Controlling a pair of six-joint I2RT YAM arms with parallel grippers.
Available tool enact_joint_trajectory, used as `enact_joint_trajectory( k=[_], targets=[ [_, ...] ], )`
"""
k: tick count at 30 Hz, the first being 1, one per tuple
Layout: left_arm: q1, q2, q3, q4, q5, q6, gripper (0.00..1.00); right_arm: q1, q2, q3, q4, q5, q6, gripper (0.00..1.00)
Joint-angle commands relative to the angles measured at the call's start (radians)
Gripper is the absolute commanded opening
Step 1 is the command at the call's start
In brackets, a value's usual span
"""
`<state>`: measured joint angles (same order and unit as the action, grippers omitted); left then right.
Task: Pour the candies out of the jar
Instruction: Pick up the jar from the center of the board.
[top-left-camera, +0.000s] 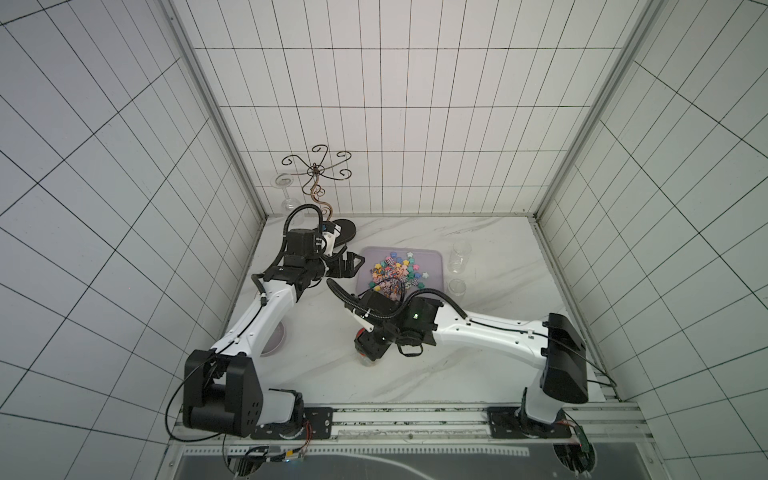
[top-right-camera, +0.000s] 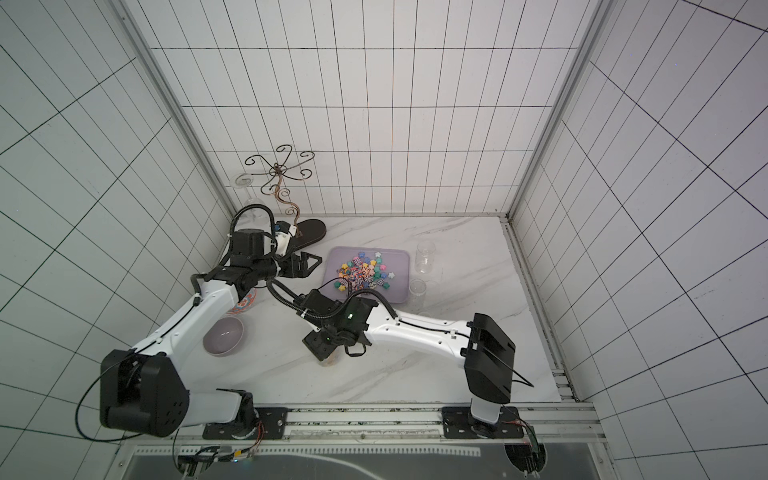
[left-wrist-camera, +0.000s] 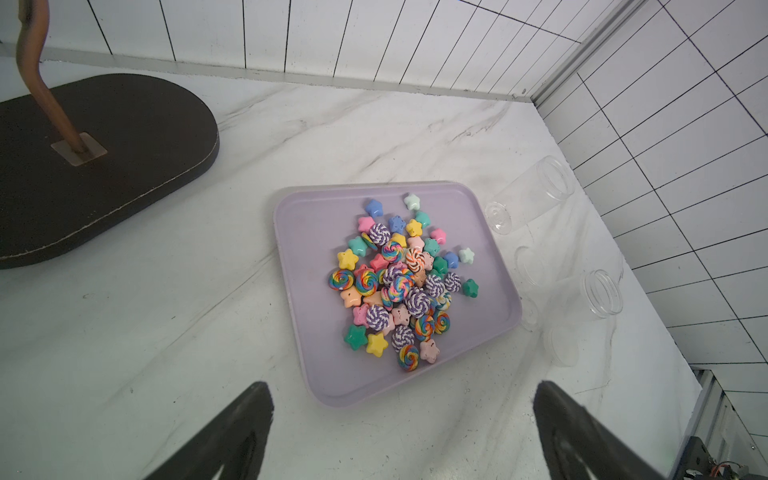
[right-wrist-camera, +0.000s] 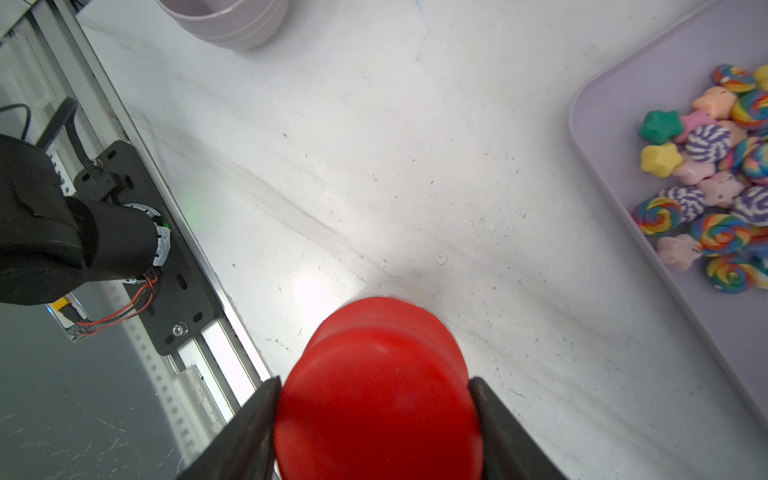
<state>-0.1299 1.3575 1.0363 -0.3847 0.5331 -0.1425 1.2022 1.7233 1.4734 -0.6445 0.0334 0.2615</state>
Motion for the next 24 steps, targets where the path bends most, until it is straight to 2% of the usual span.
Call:
enact_joint_trajectory(
  k=[1,7,13,17,22,24],
  targets=[
    [0.003,0.006,0.004,0.006,0.016,-0.005,0.97,-0.046,-0.09,-0.057,-0.019,0.001,-0.003,0.5],
    [0.004,0.007,0.001,0.012,0.057,-0.001,0.97,-0.191,-0.234,-0.13,-0.046,-0.067,-0.023,0.48],
    [0.001,-0.005,-0.012,0.055,0.17,0.008,0.97,-0.379,-0.37,-0.184,-0.069,-0.164,-0.065,0.47],
    [-0.035,-0.044,-0.023,0.081,0.329,0.093,0.97,-0.508,-0.428,-0.194,-0.069,-0.267,-0.095,0.45],
    [-0.121,-0.126,-0.096,0.152,0.376,0.2,0.97,-0.647,-0.453,-0.163,-0.069,-0.437,-0.126,0.44],
    [-0.13,-0.137,-0.093,0.153,0.434,0.228,0.97,-0.697,-0.445,-0.143,-0.069,-0.527,-0.135,0.42]
  ],
)
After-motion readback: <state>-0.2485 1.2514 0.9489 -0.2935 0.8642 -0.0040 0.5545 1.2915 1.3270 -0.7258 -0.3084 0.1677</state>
